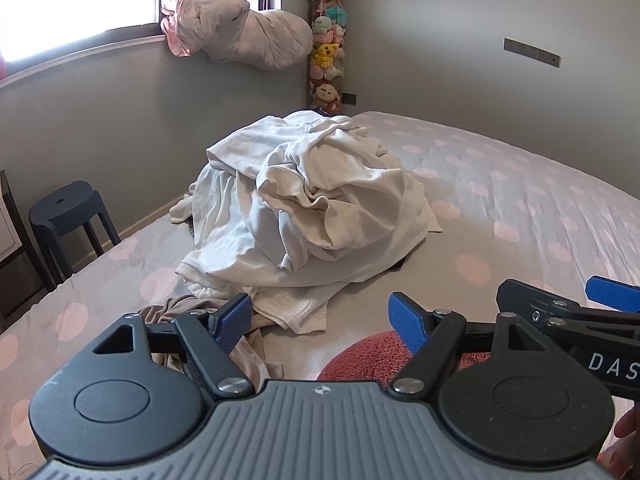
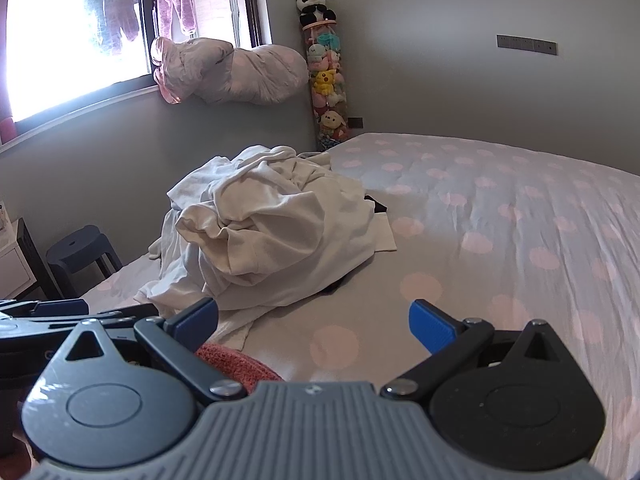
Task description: Fold clothes
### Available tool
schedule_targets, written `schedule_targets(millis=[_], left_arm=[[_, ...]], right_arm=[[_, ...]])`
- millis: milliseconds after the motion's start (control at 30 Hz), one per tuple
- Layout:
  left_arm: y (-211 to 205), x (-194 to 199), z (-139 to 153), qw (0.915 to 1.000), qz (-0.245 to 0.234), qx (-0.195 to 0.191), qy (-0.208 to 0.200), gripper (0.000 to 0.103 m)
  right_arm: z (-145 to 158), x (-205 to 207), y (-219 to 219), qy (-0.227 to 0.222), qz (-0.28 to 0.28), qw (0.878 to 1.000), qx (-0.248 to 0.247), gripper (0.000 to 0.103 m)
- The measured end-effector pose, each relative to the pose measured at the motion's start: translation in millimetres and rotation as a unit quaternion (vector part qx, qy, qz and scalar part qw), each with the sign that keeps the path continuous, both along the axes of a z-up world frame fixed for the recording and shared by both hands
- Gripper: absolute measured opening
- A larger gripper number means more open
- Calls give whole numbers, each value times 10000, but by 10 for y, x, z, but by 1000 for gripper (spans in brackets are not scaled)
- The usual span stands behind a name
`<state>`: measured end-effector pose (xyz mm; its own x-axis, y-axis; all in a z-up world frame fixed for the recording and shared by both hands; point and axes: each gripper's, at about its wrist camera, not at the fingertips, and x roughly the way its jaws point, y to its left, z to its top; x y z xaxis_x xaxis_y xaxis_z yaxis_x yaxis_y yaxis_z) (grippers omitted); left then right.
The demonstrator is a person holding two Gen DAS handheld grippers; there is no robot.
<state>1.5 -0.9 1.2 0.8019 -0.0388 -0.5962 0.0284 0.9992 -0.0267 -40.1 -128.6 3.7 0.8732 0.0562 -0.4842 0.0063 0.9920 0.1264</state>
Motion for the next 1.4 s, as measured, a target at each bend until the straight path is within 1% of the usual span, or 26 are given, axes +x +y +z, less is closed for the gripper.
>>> schedule_targets(millis=[67, 100, 500, 1400], left_arm=[[7, 8, -6, 10000, -40, -63, 30, 70], [15, 6, -7, 9999, -54, -85, 42, 70], [-16, -1, -15, 10000, -53, -13, 42, 70], [-31, 17, -47, 9999, -2, 19, 144, 70]], right_arm=[[-1, -10, -2, -12, -1, 10000, 1, 102], [1, -20, -6, -16, -4, 10000, 9, 102], [-16, -23, -7, 4, -28, 10000, 8, 102], [-36, -13, -17, 61, -11, 10000, -30, 102]])
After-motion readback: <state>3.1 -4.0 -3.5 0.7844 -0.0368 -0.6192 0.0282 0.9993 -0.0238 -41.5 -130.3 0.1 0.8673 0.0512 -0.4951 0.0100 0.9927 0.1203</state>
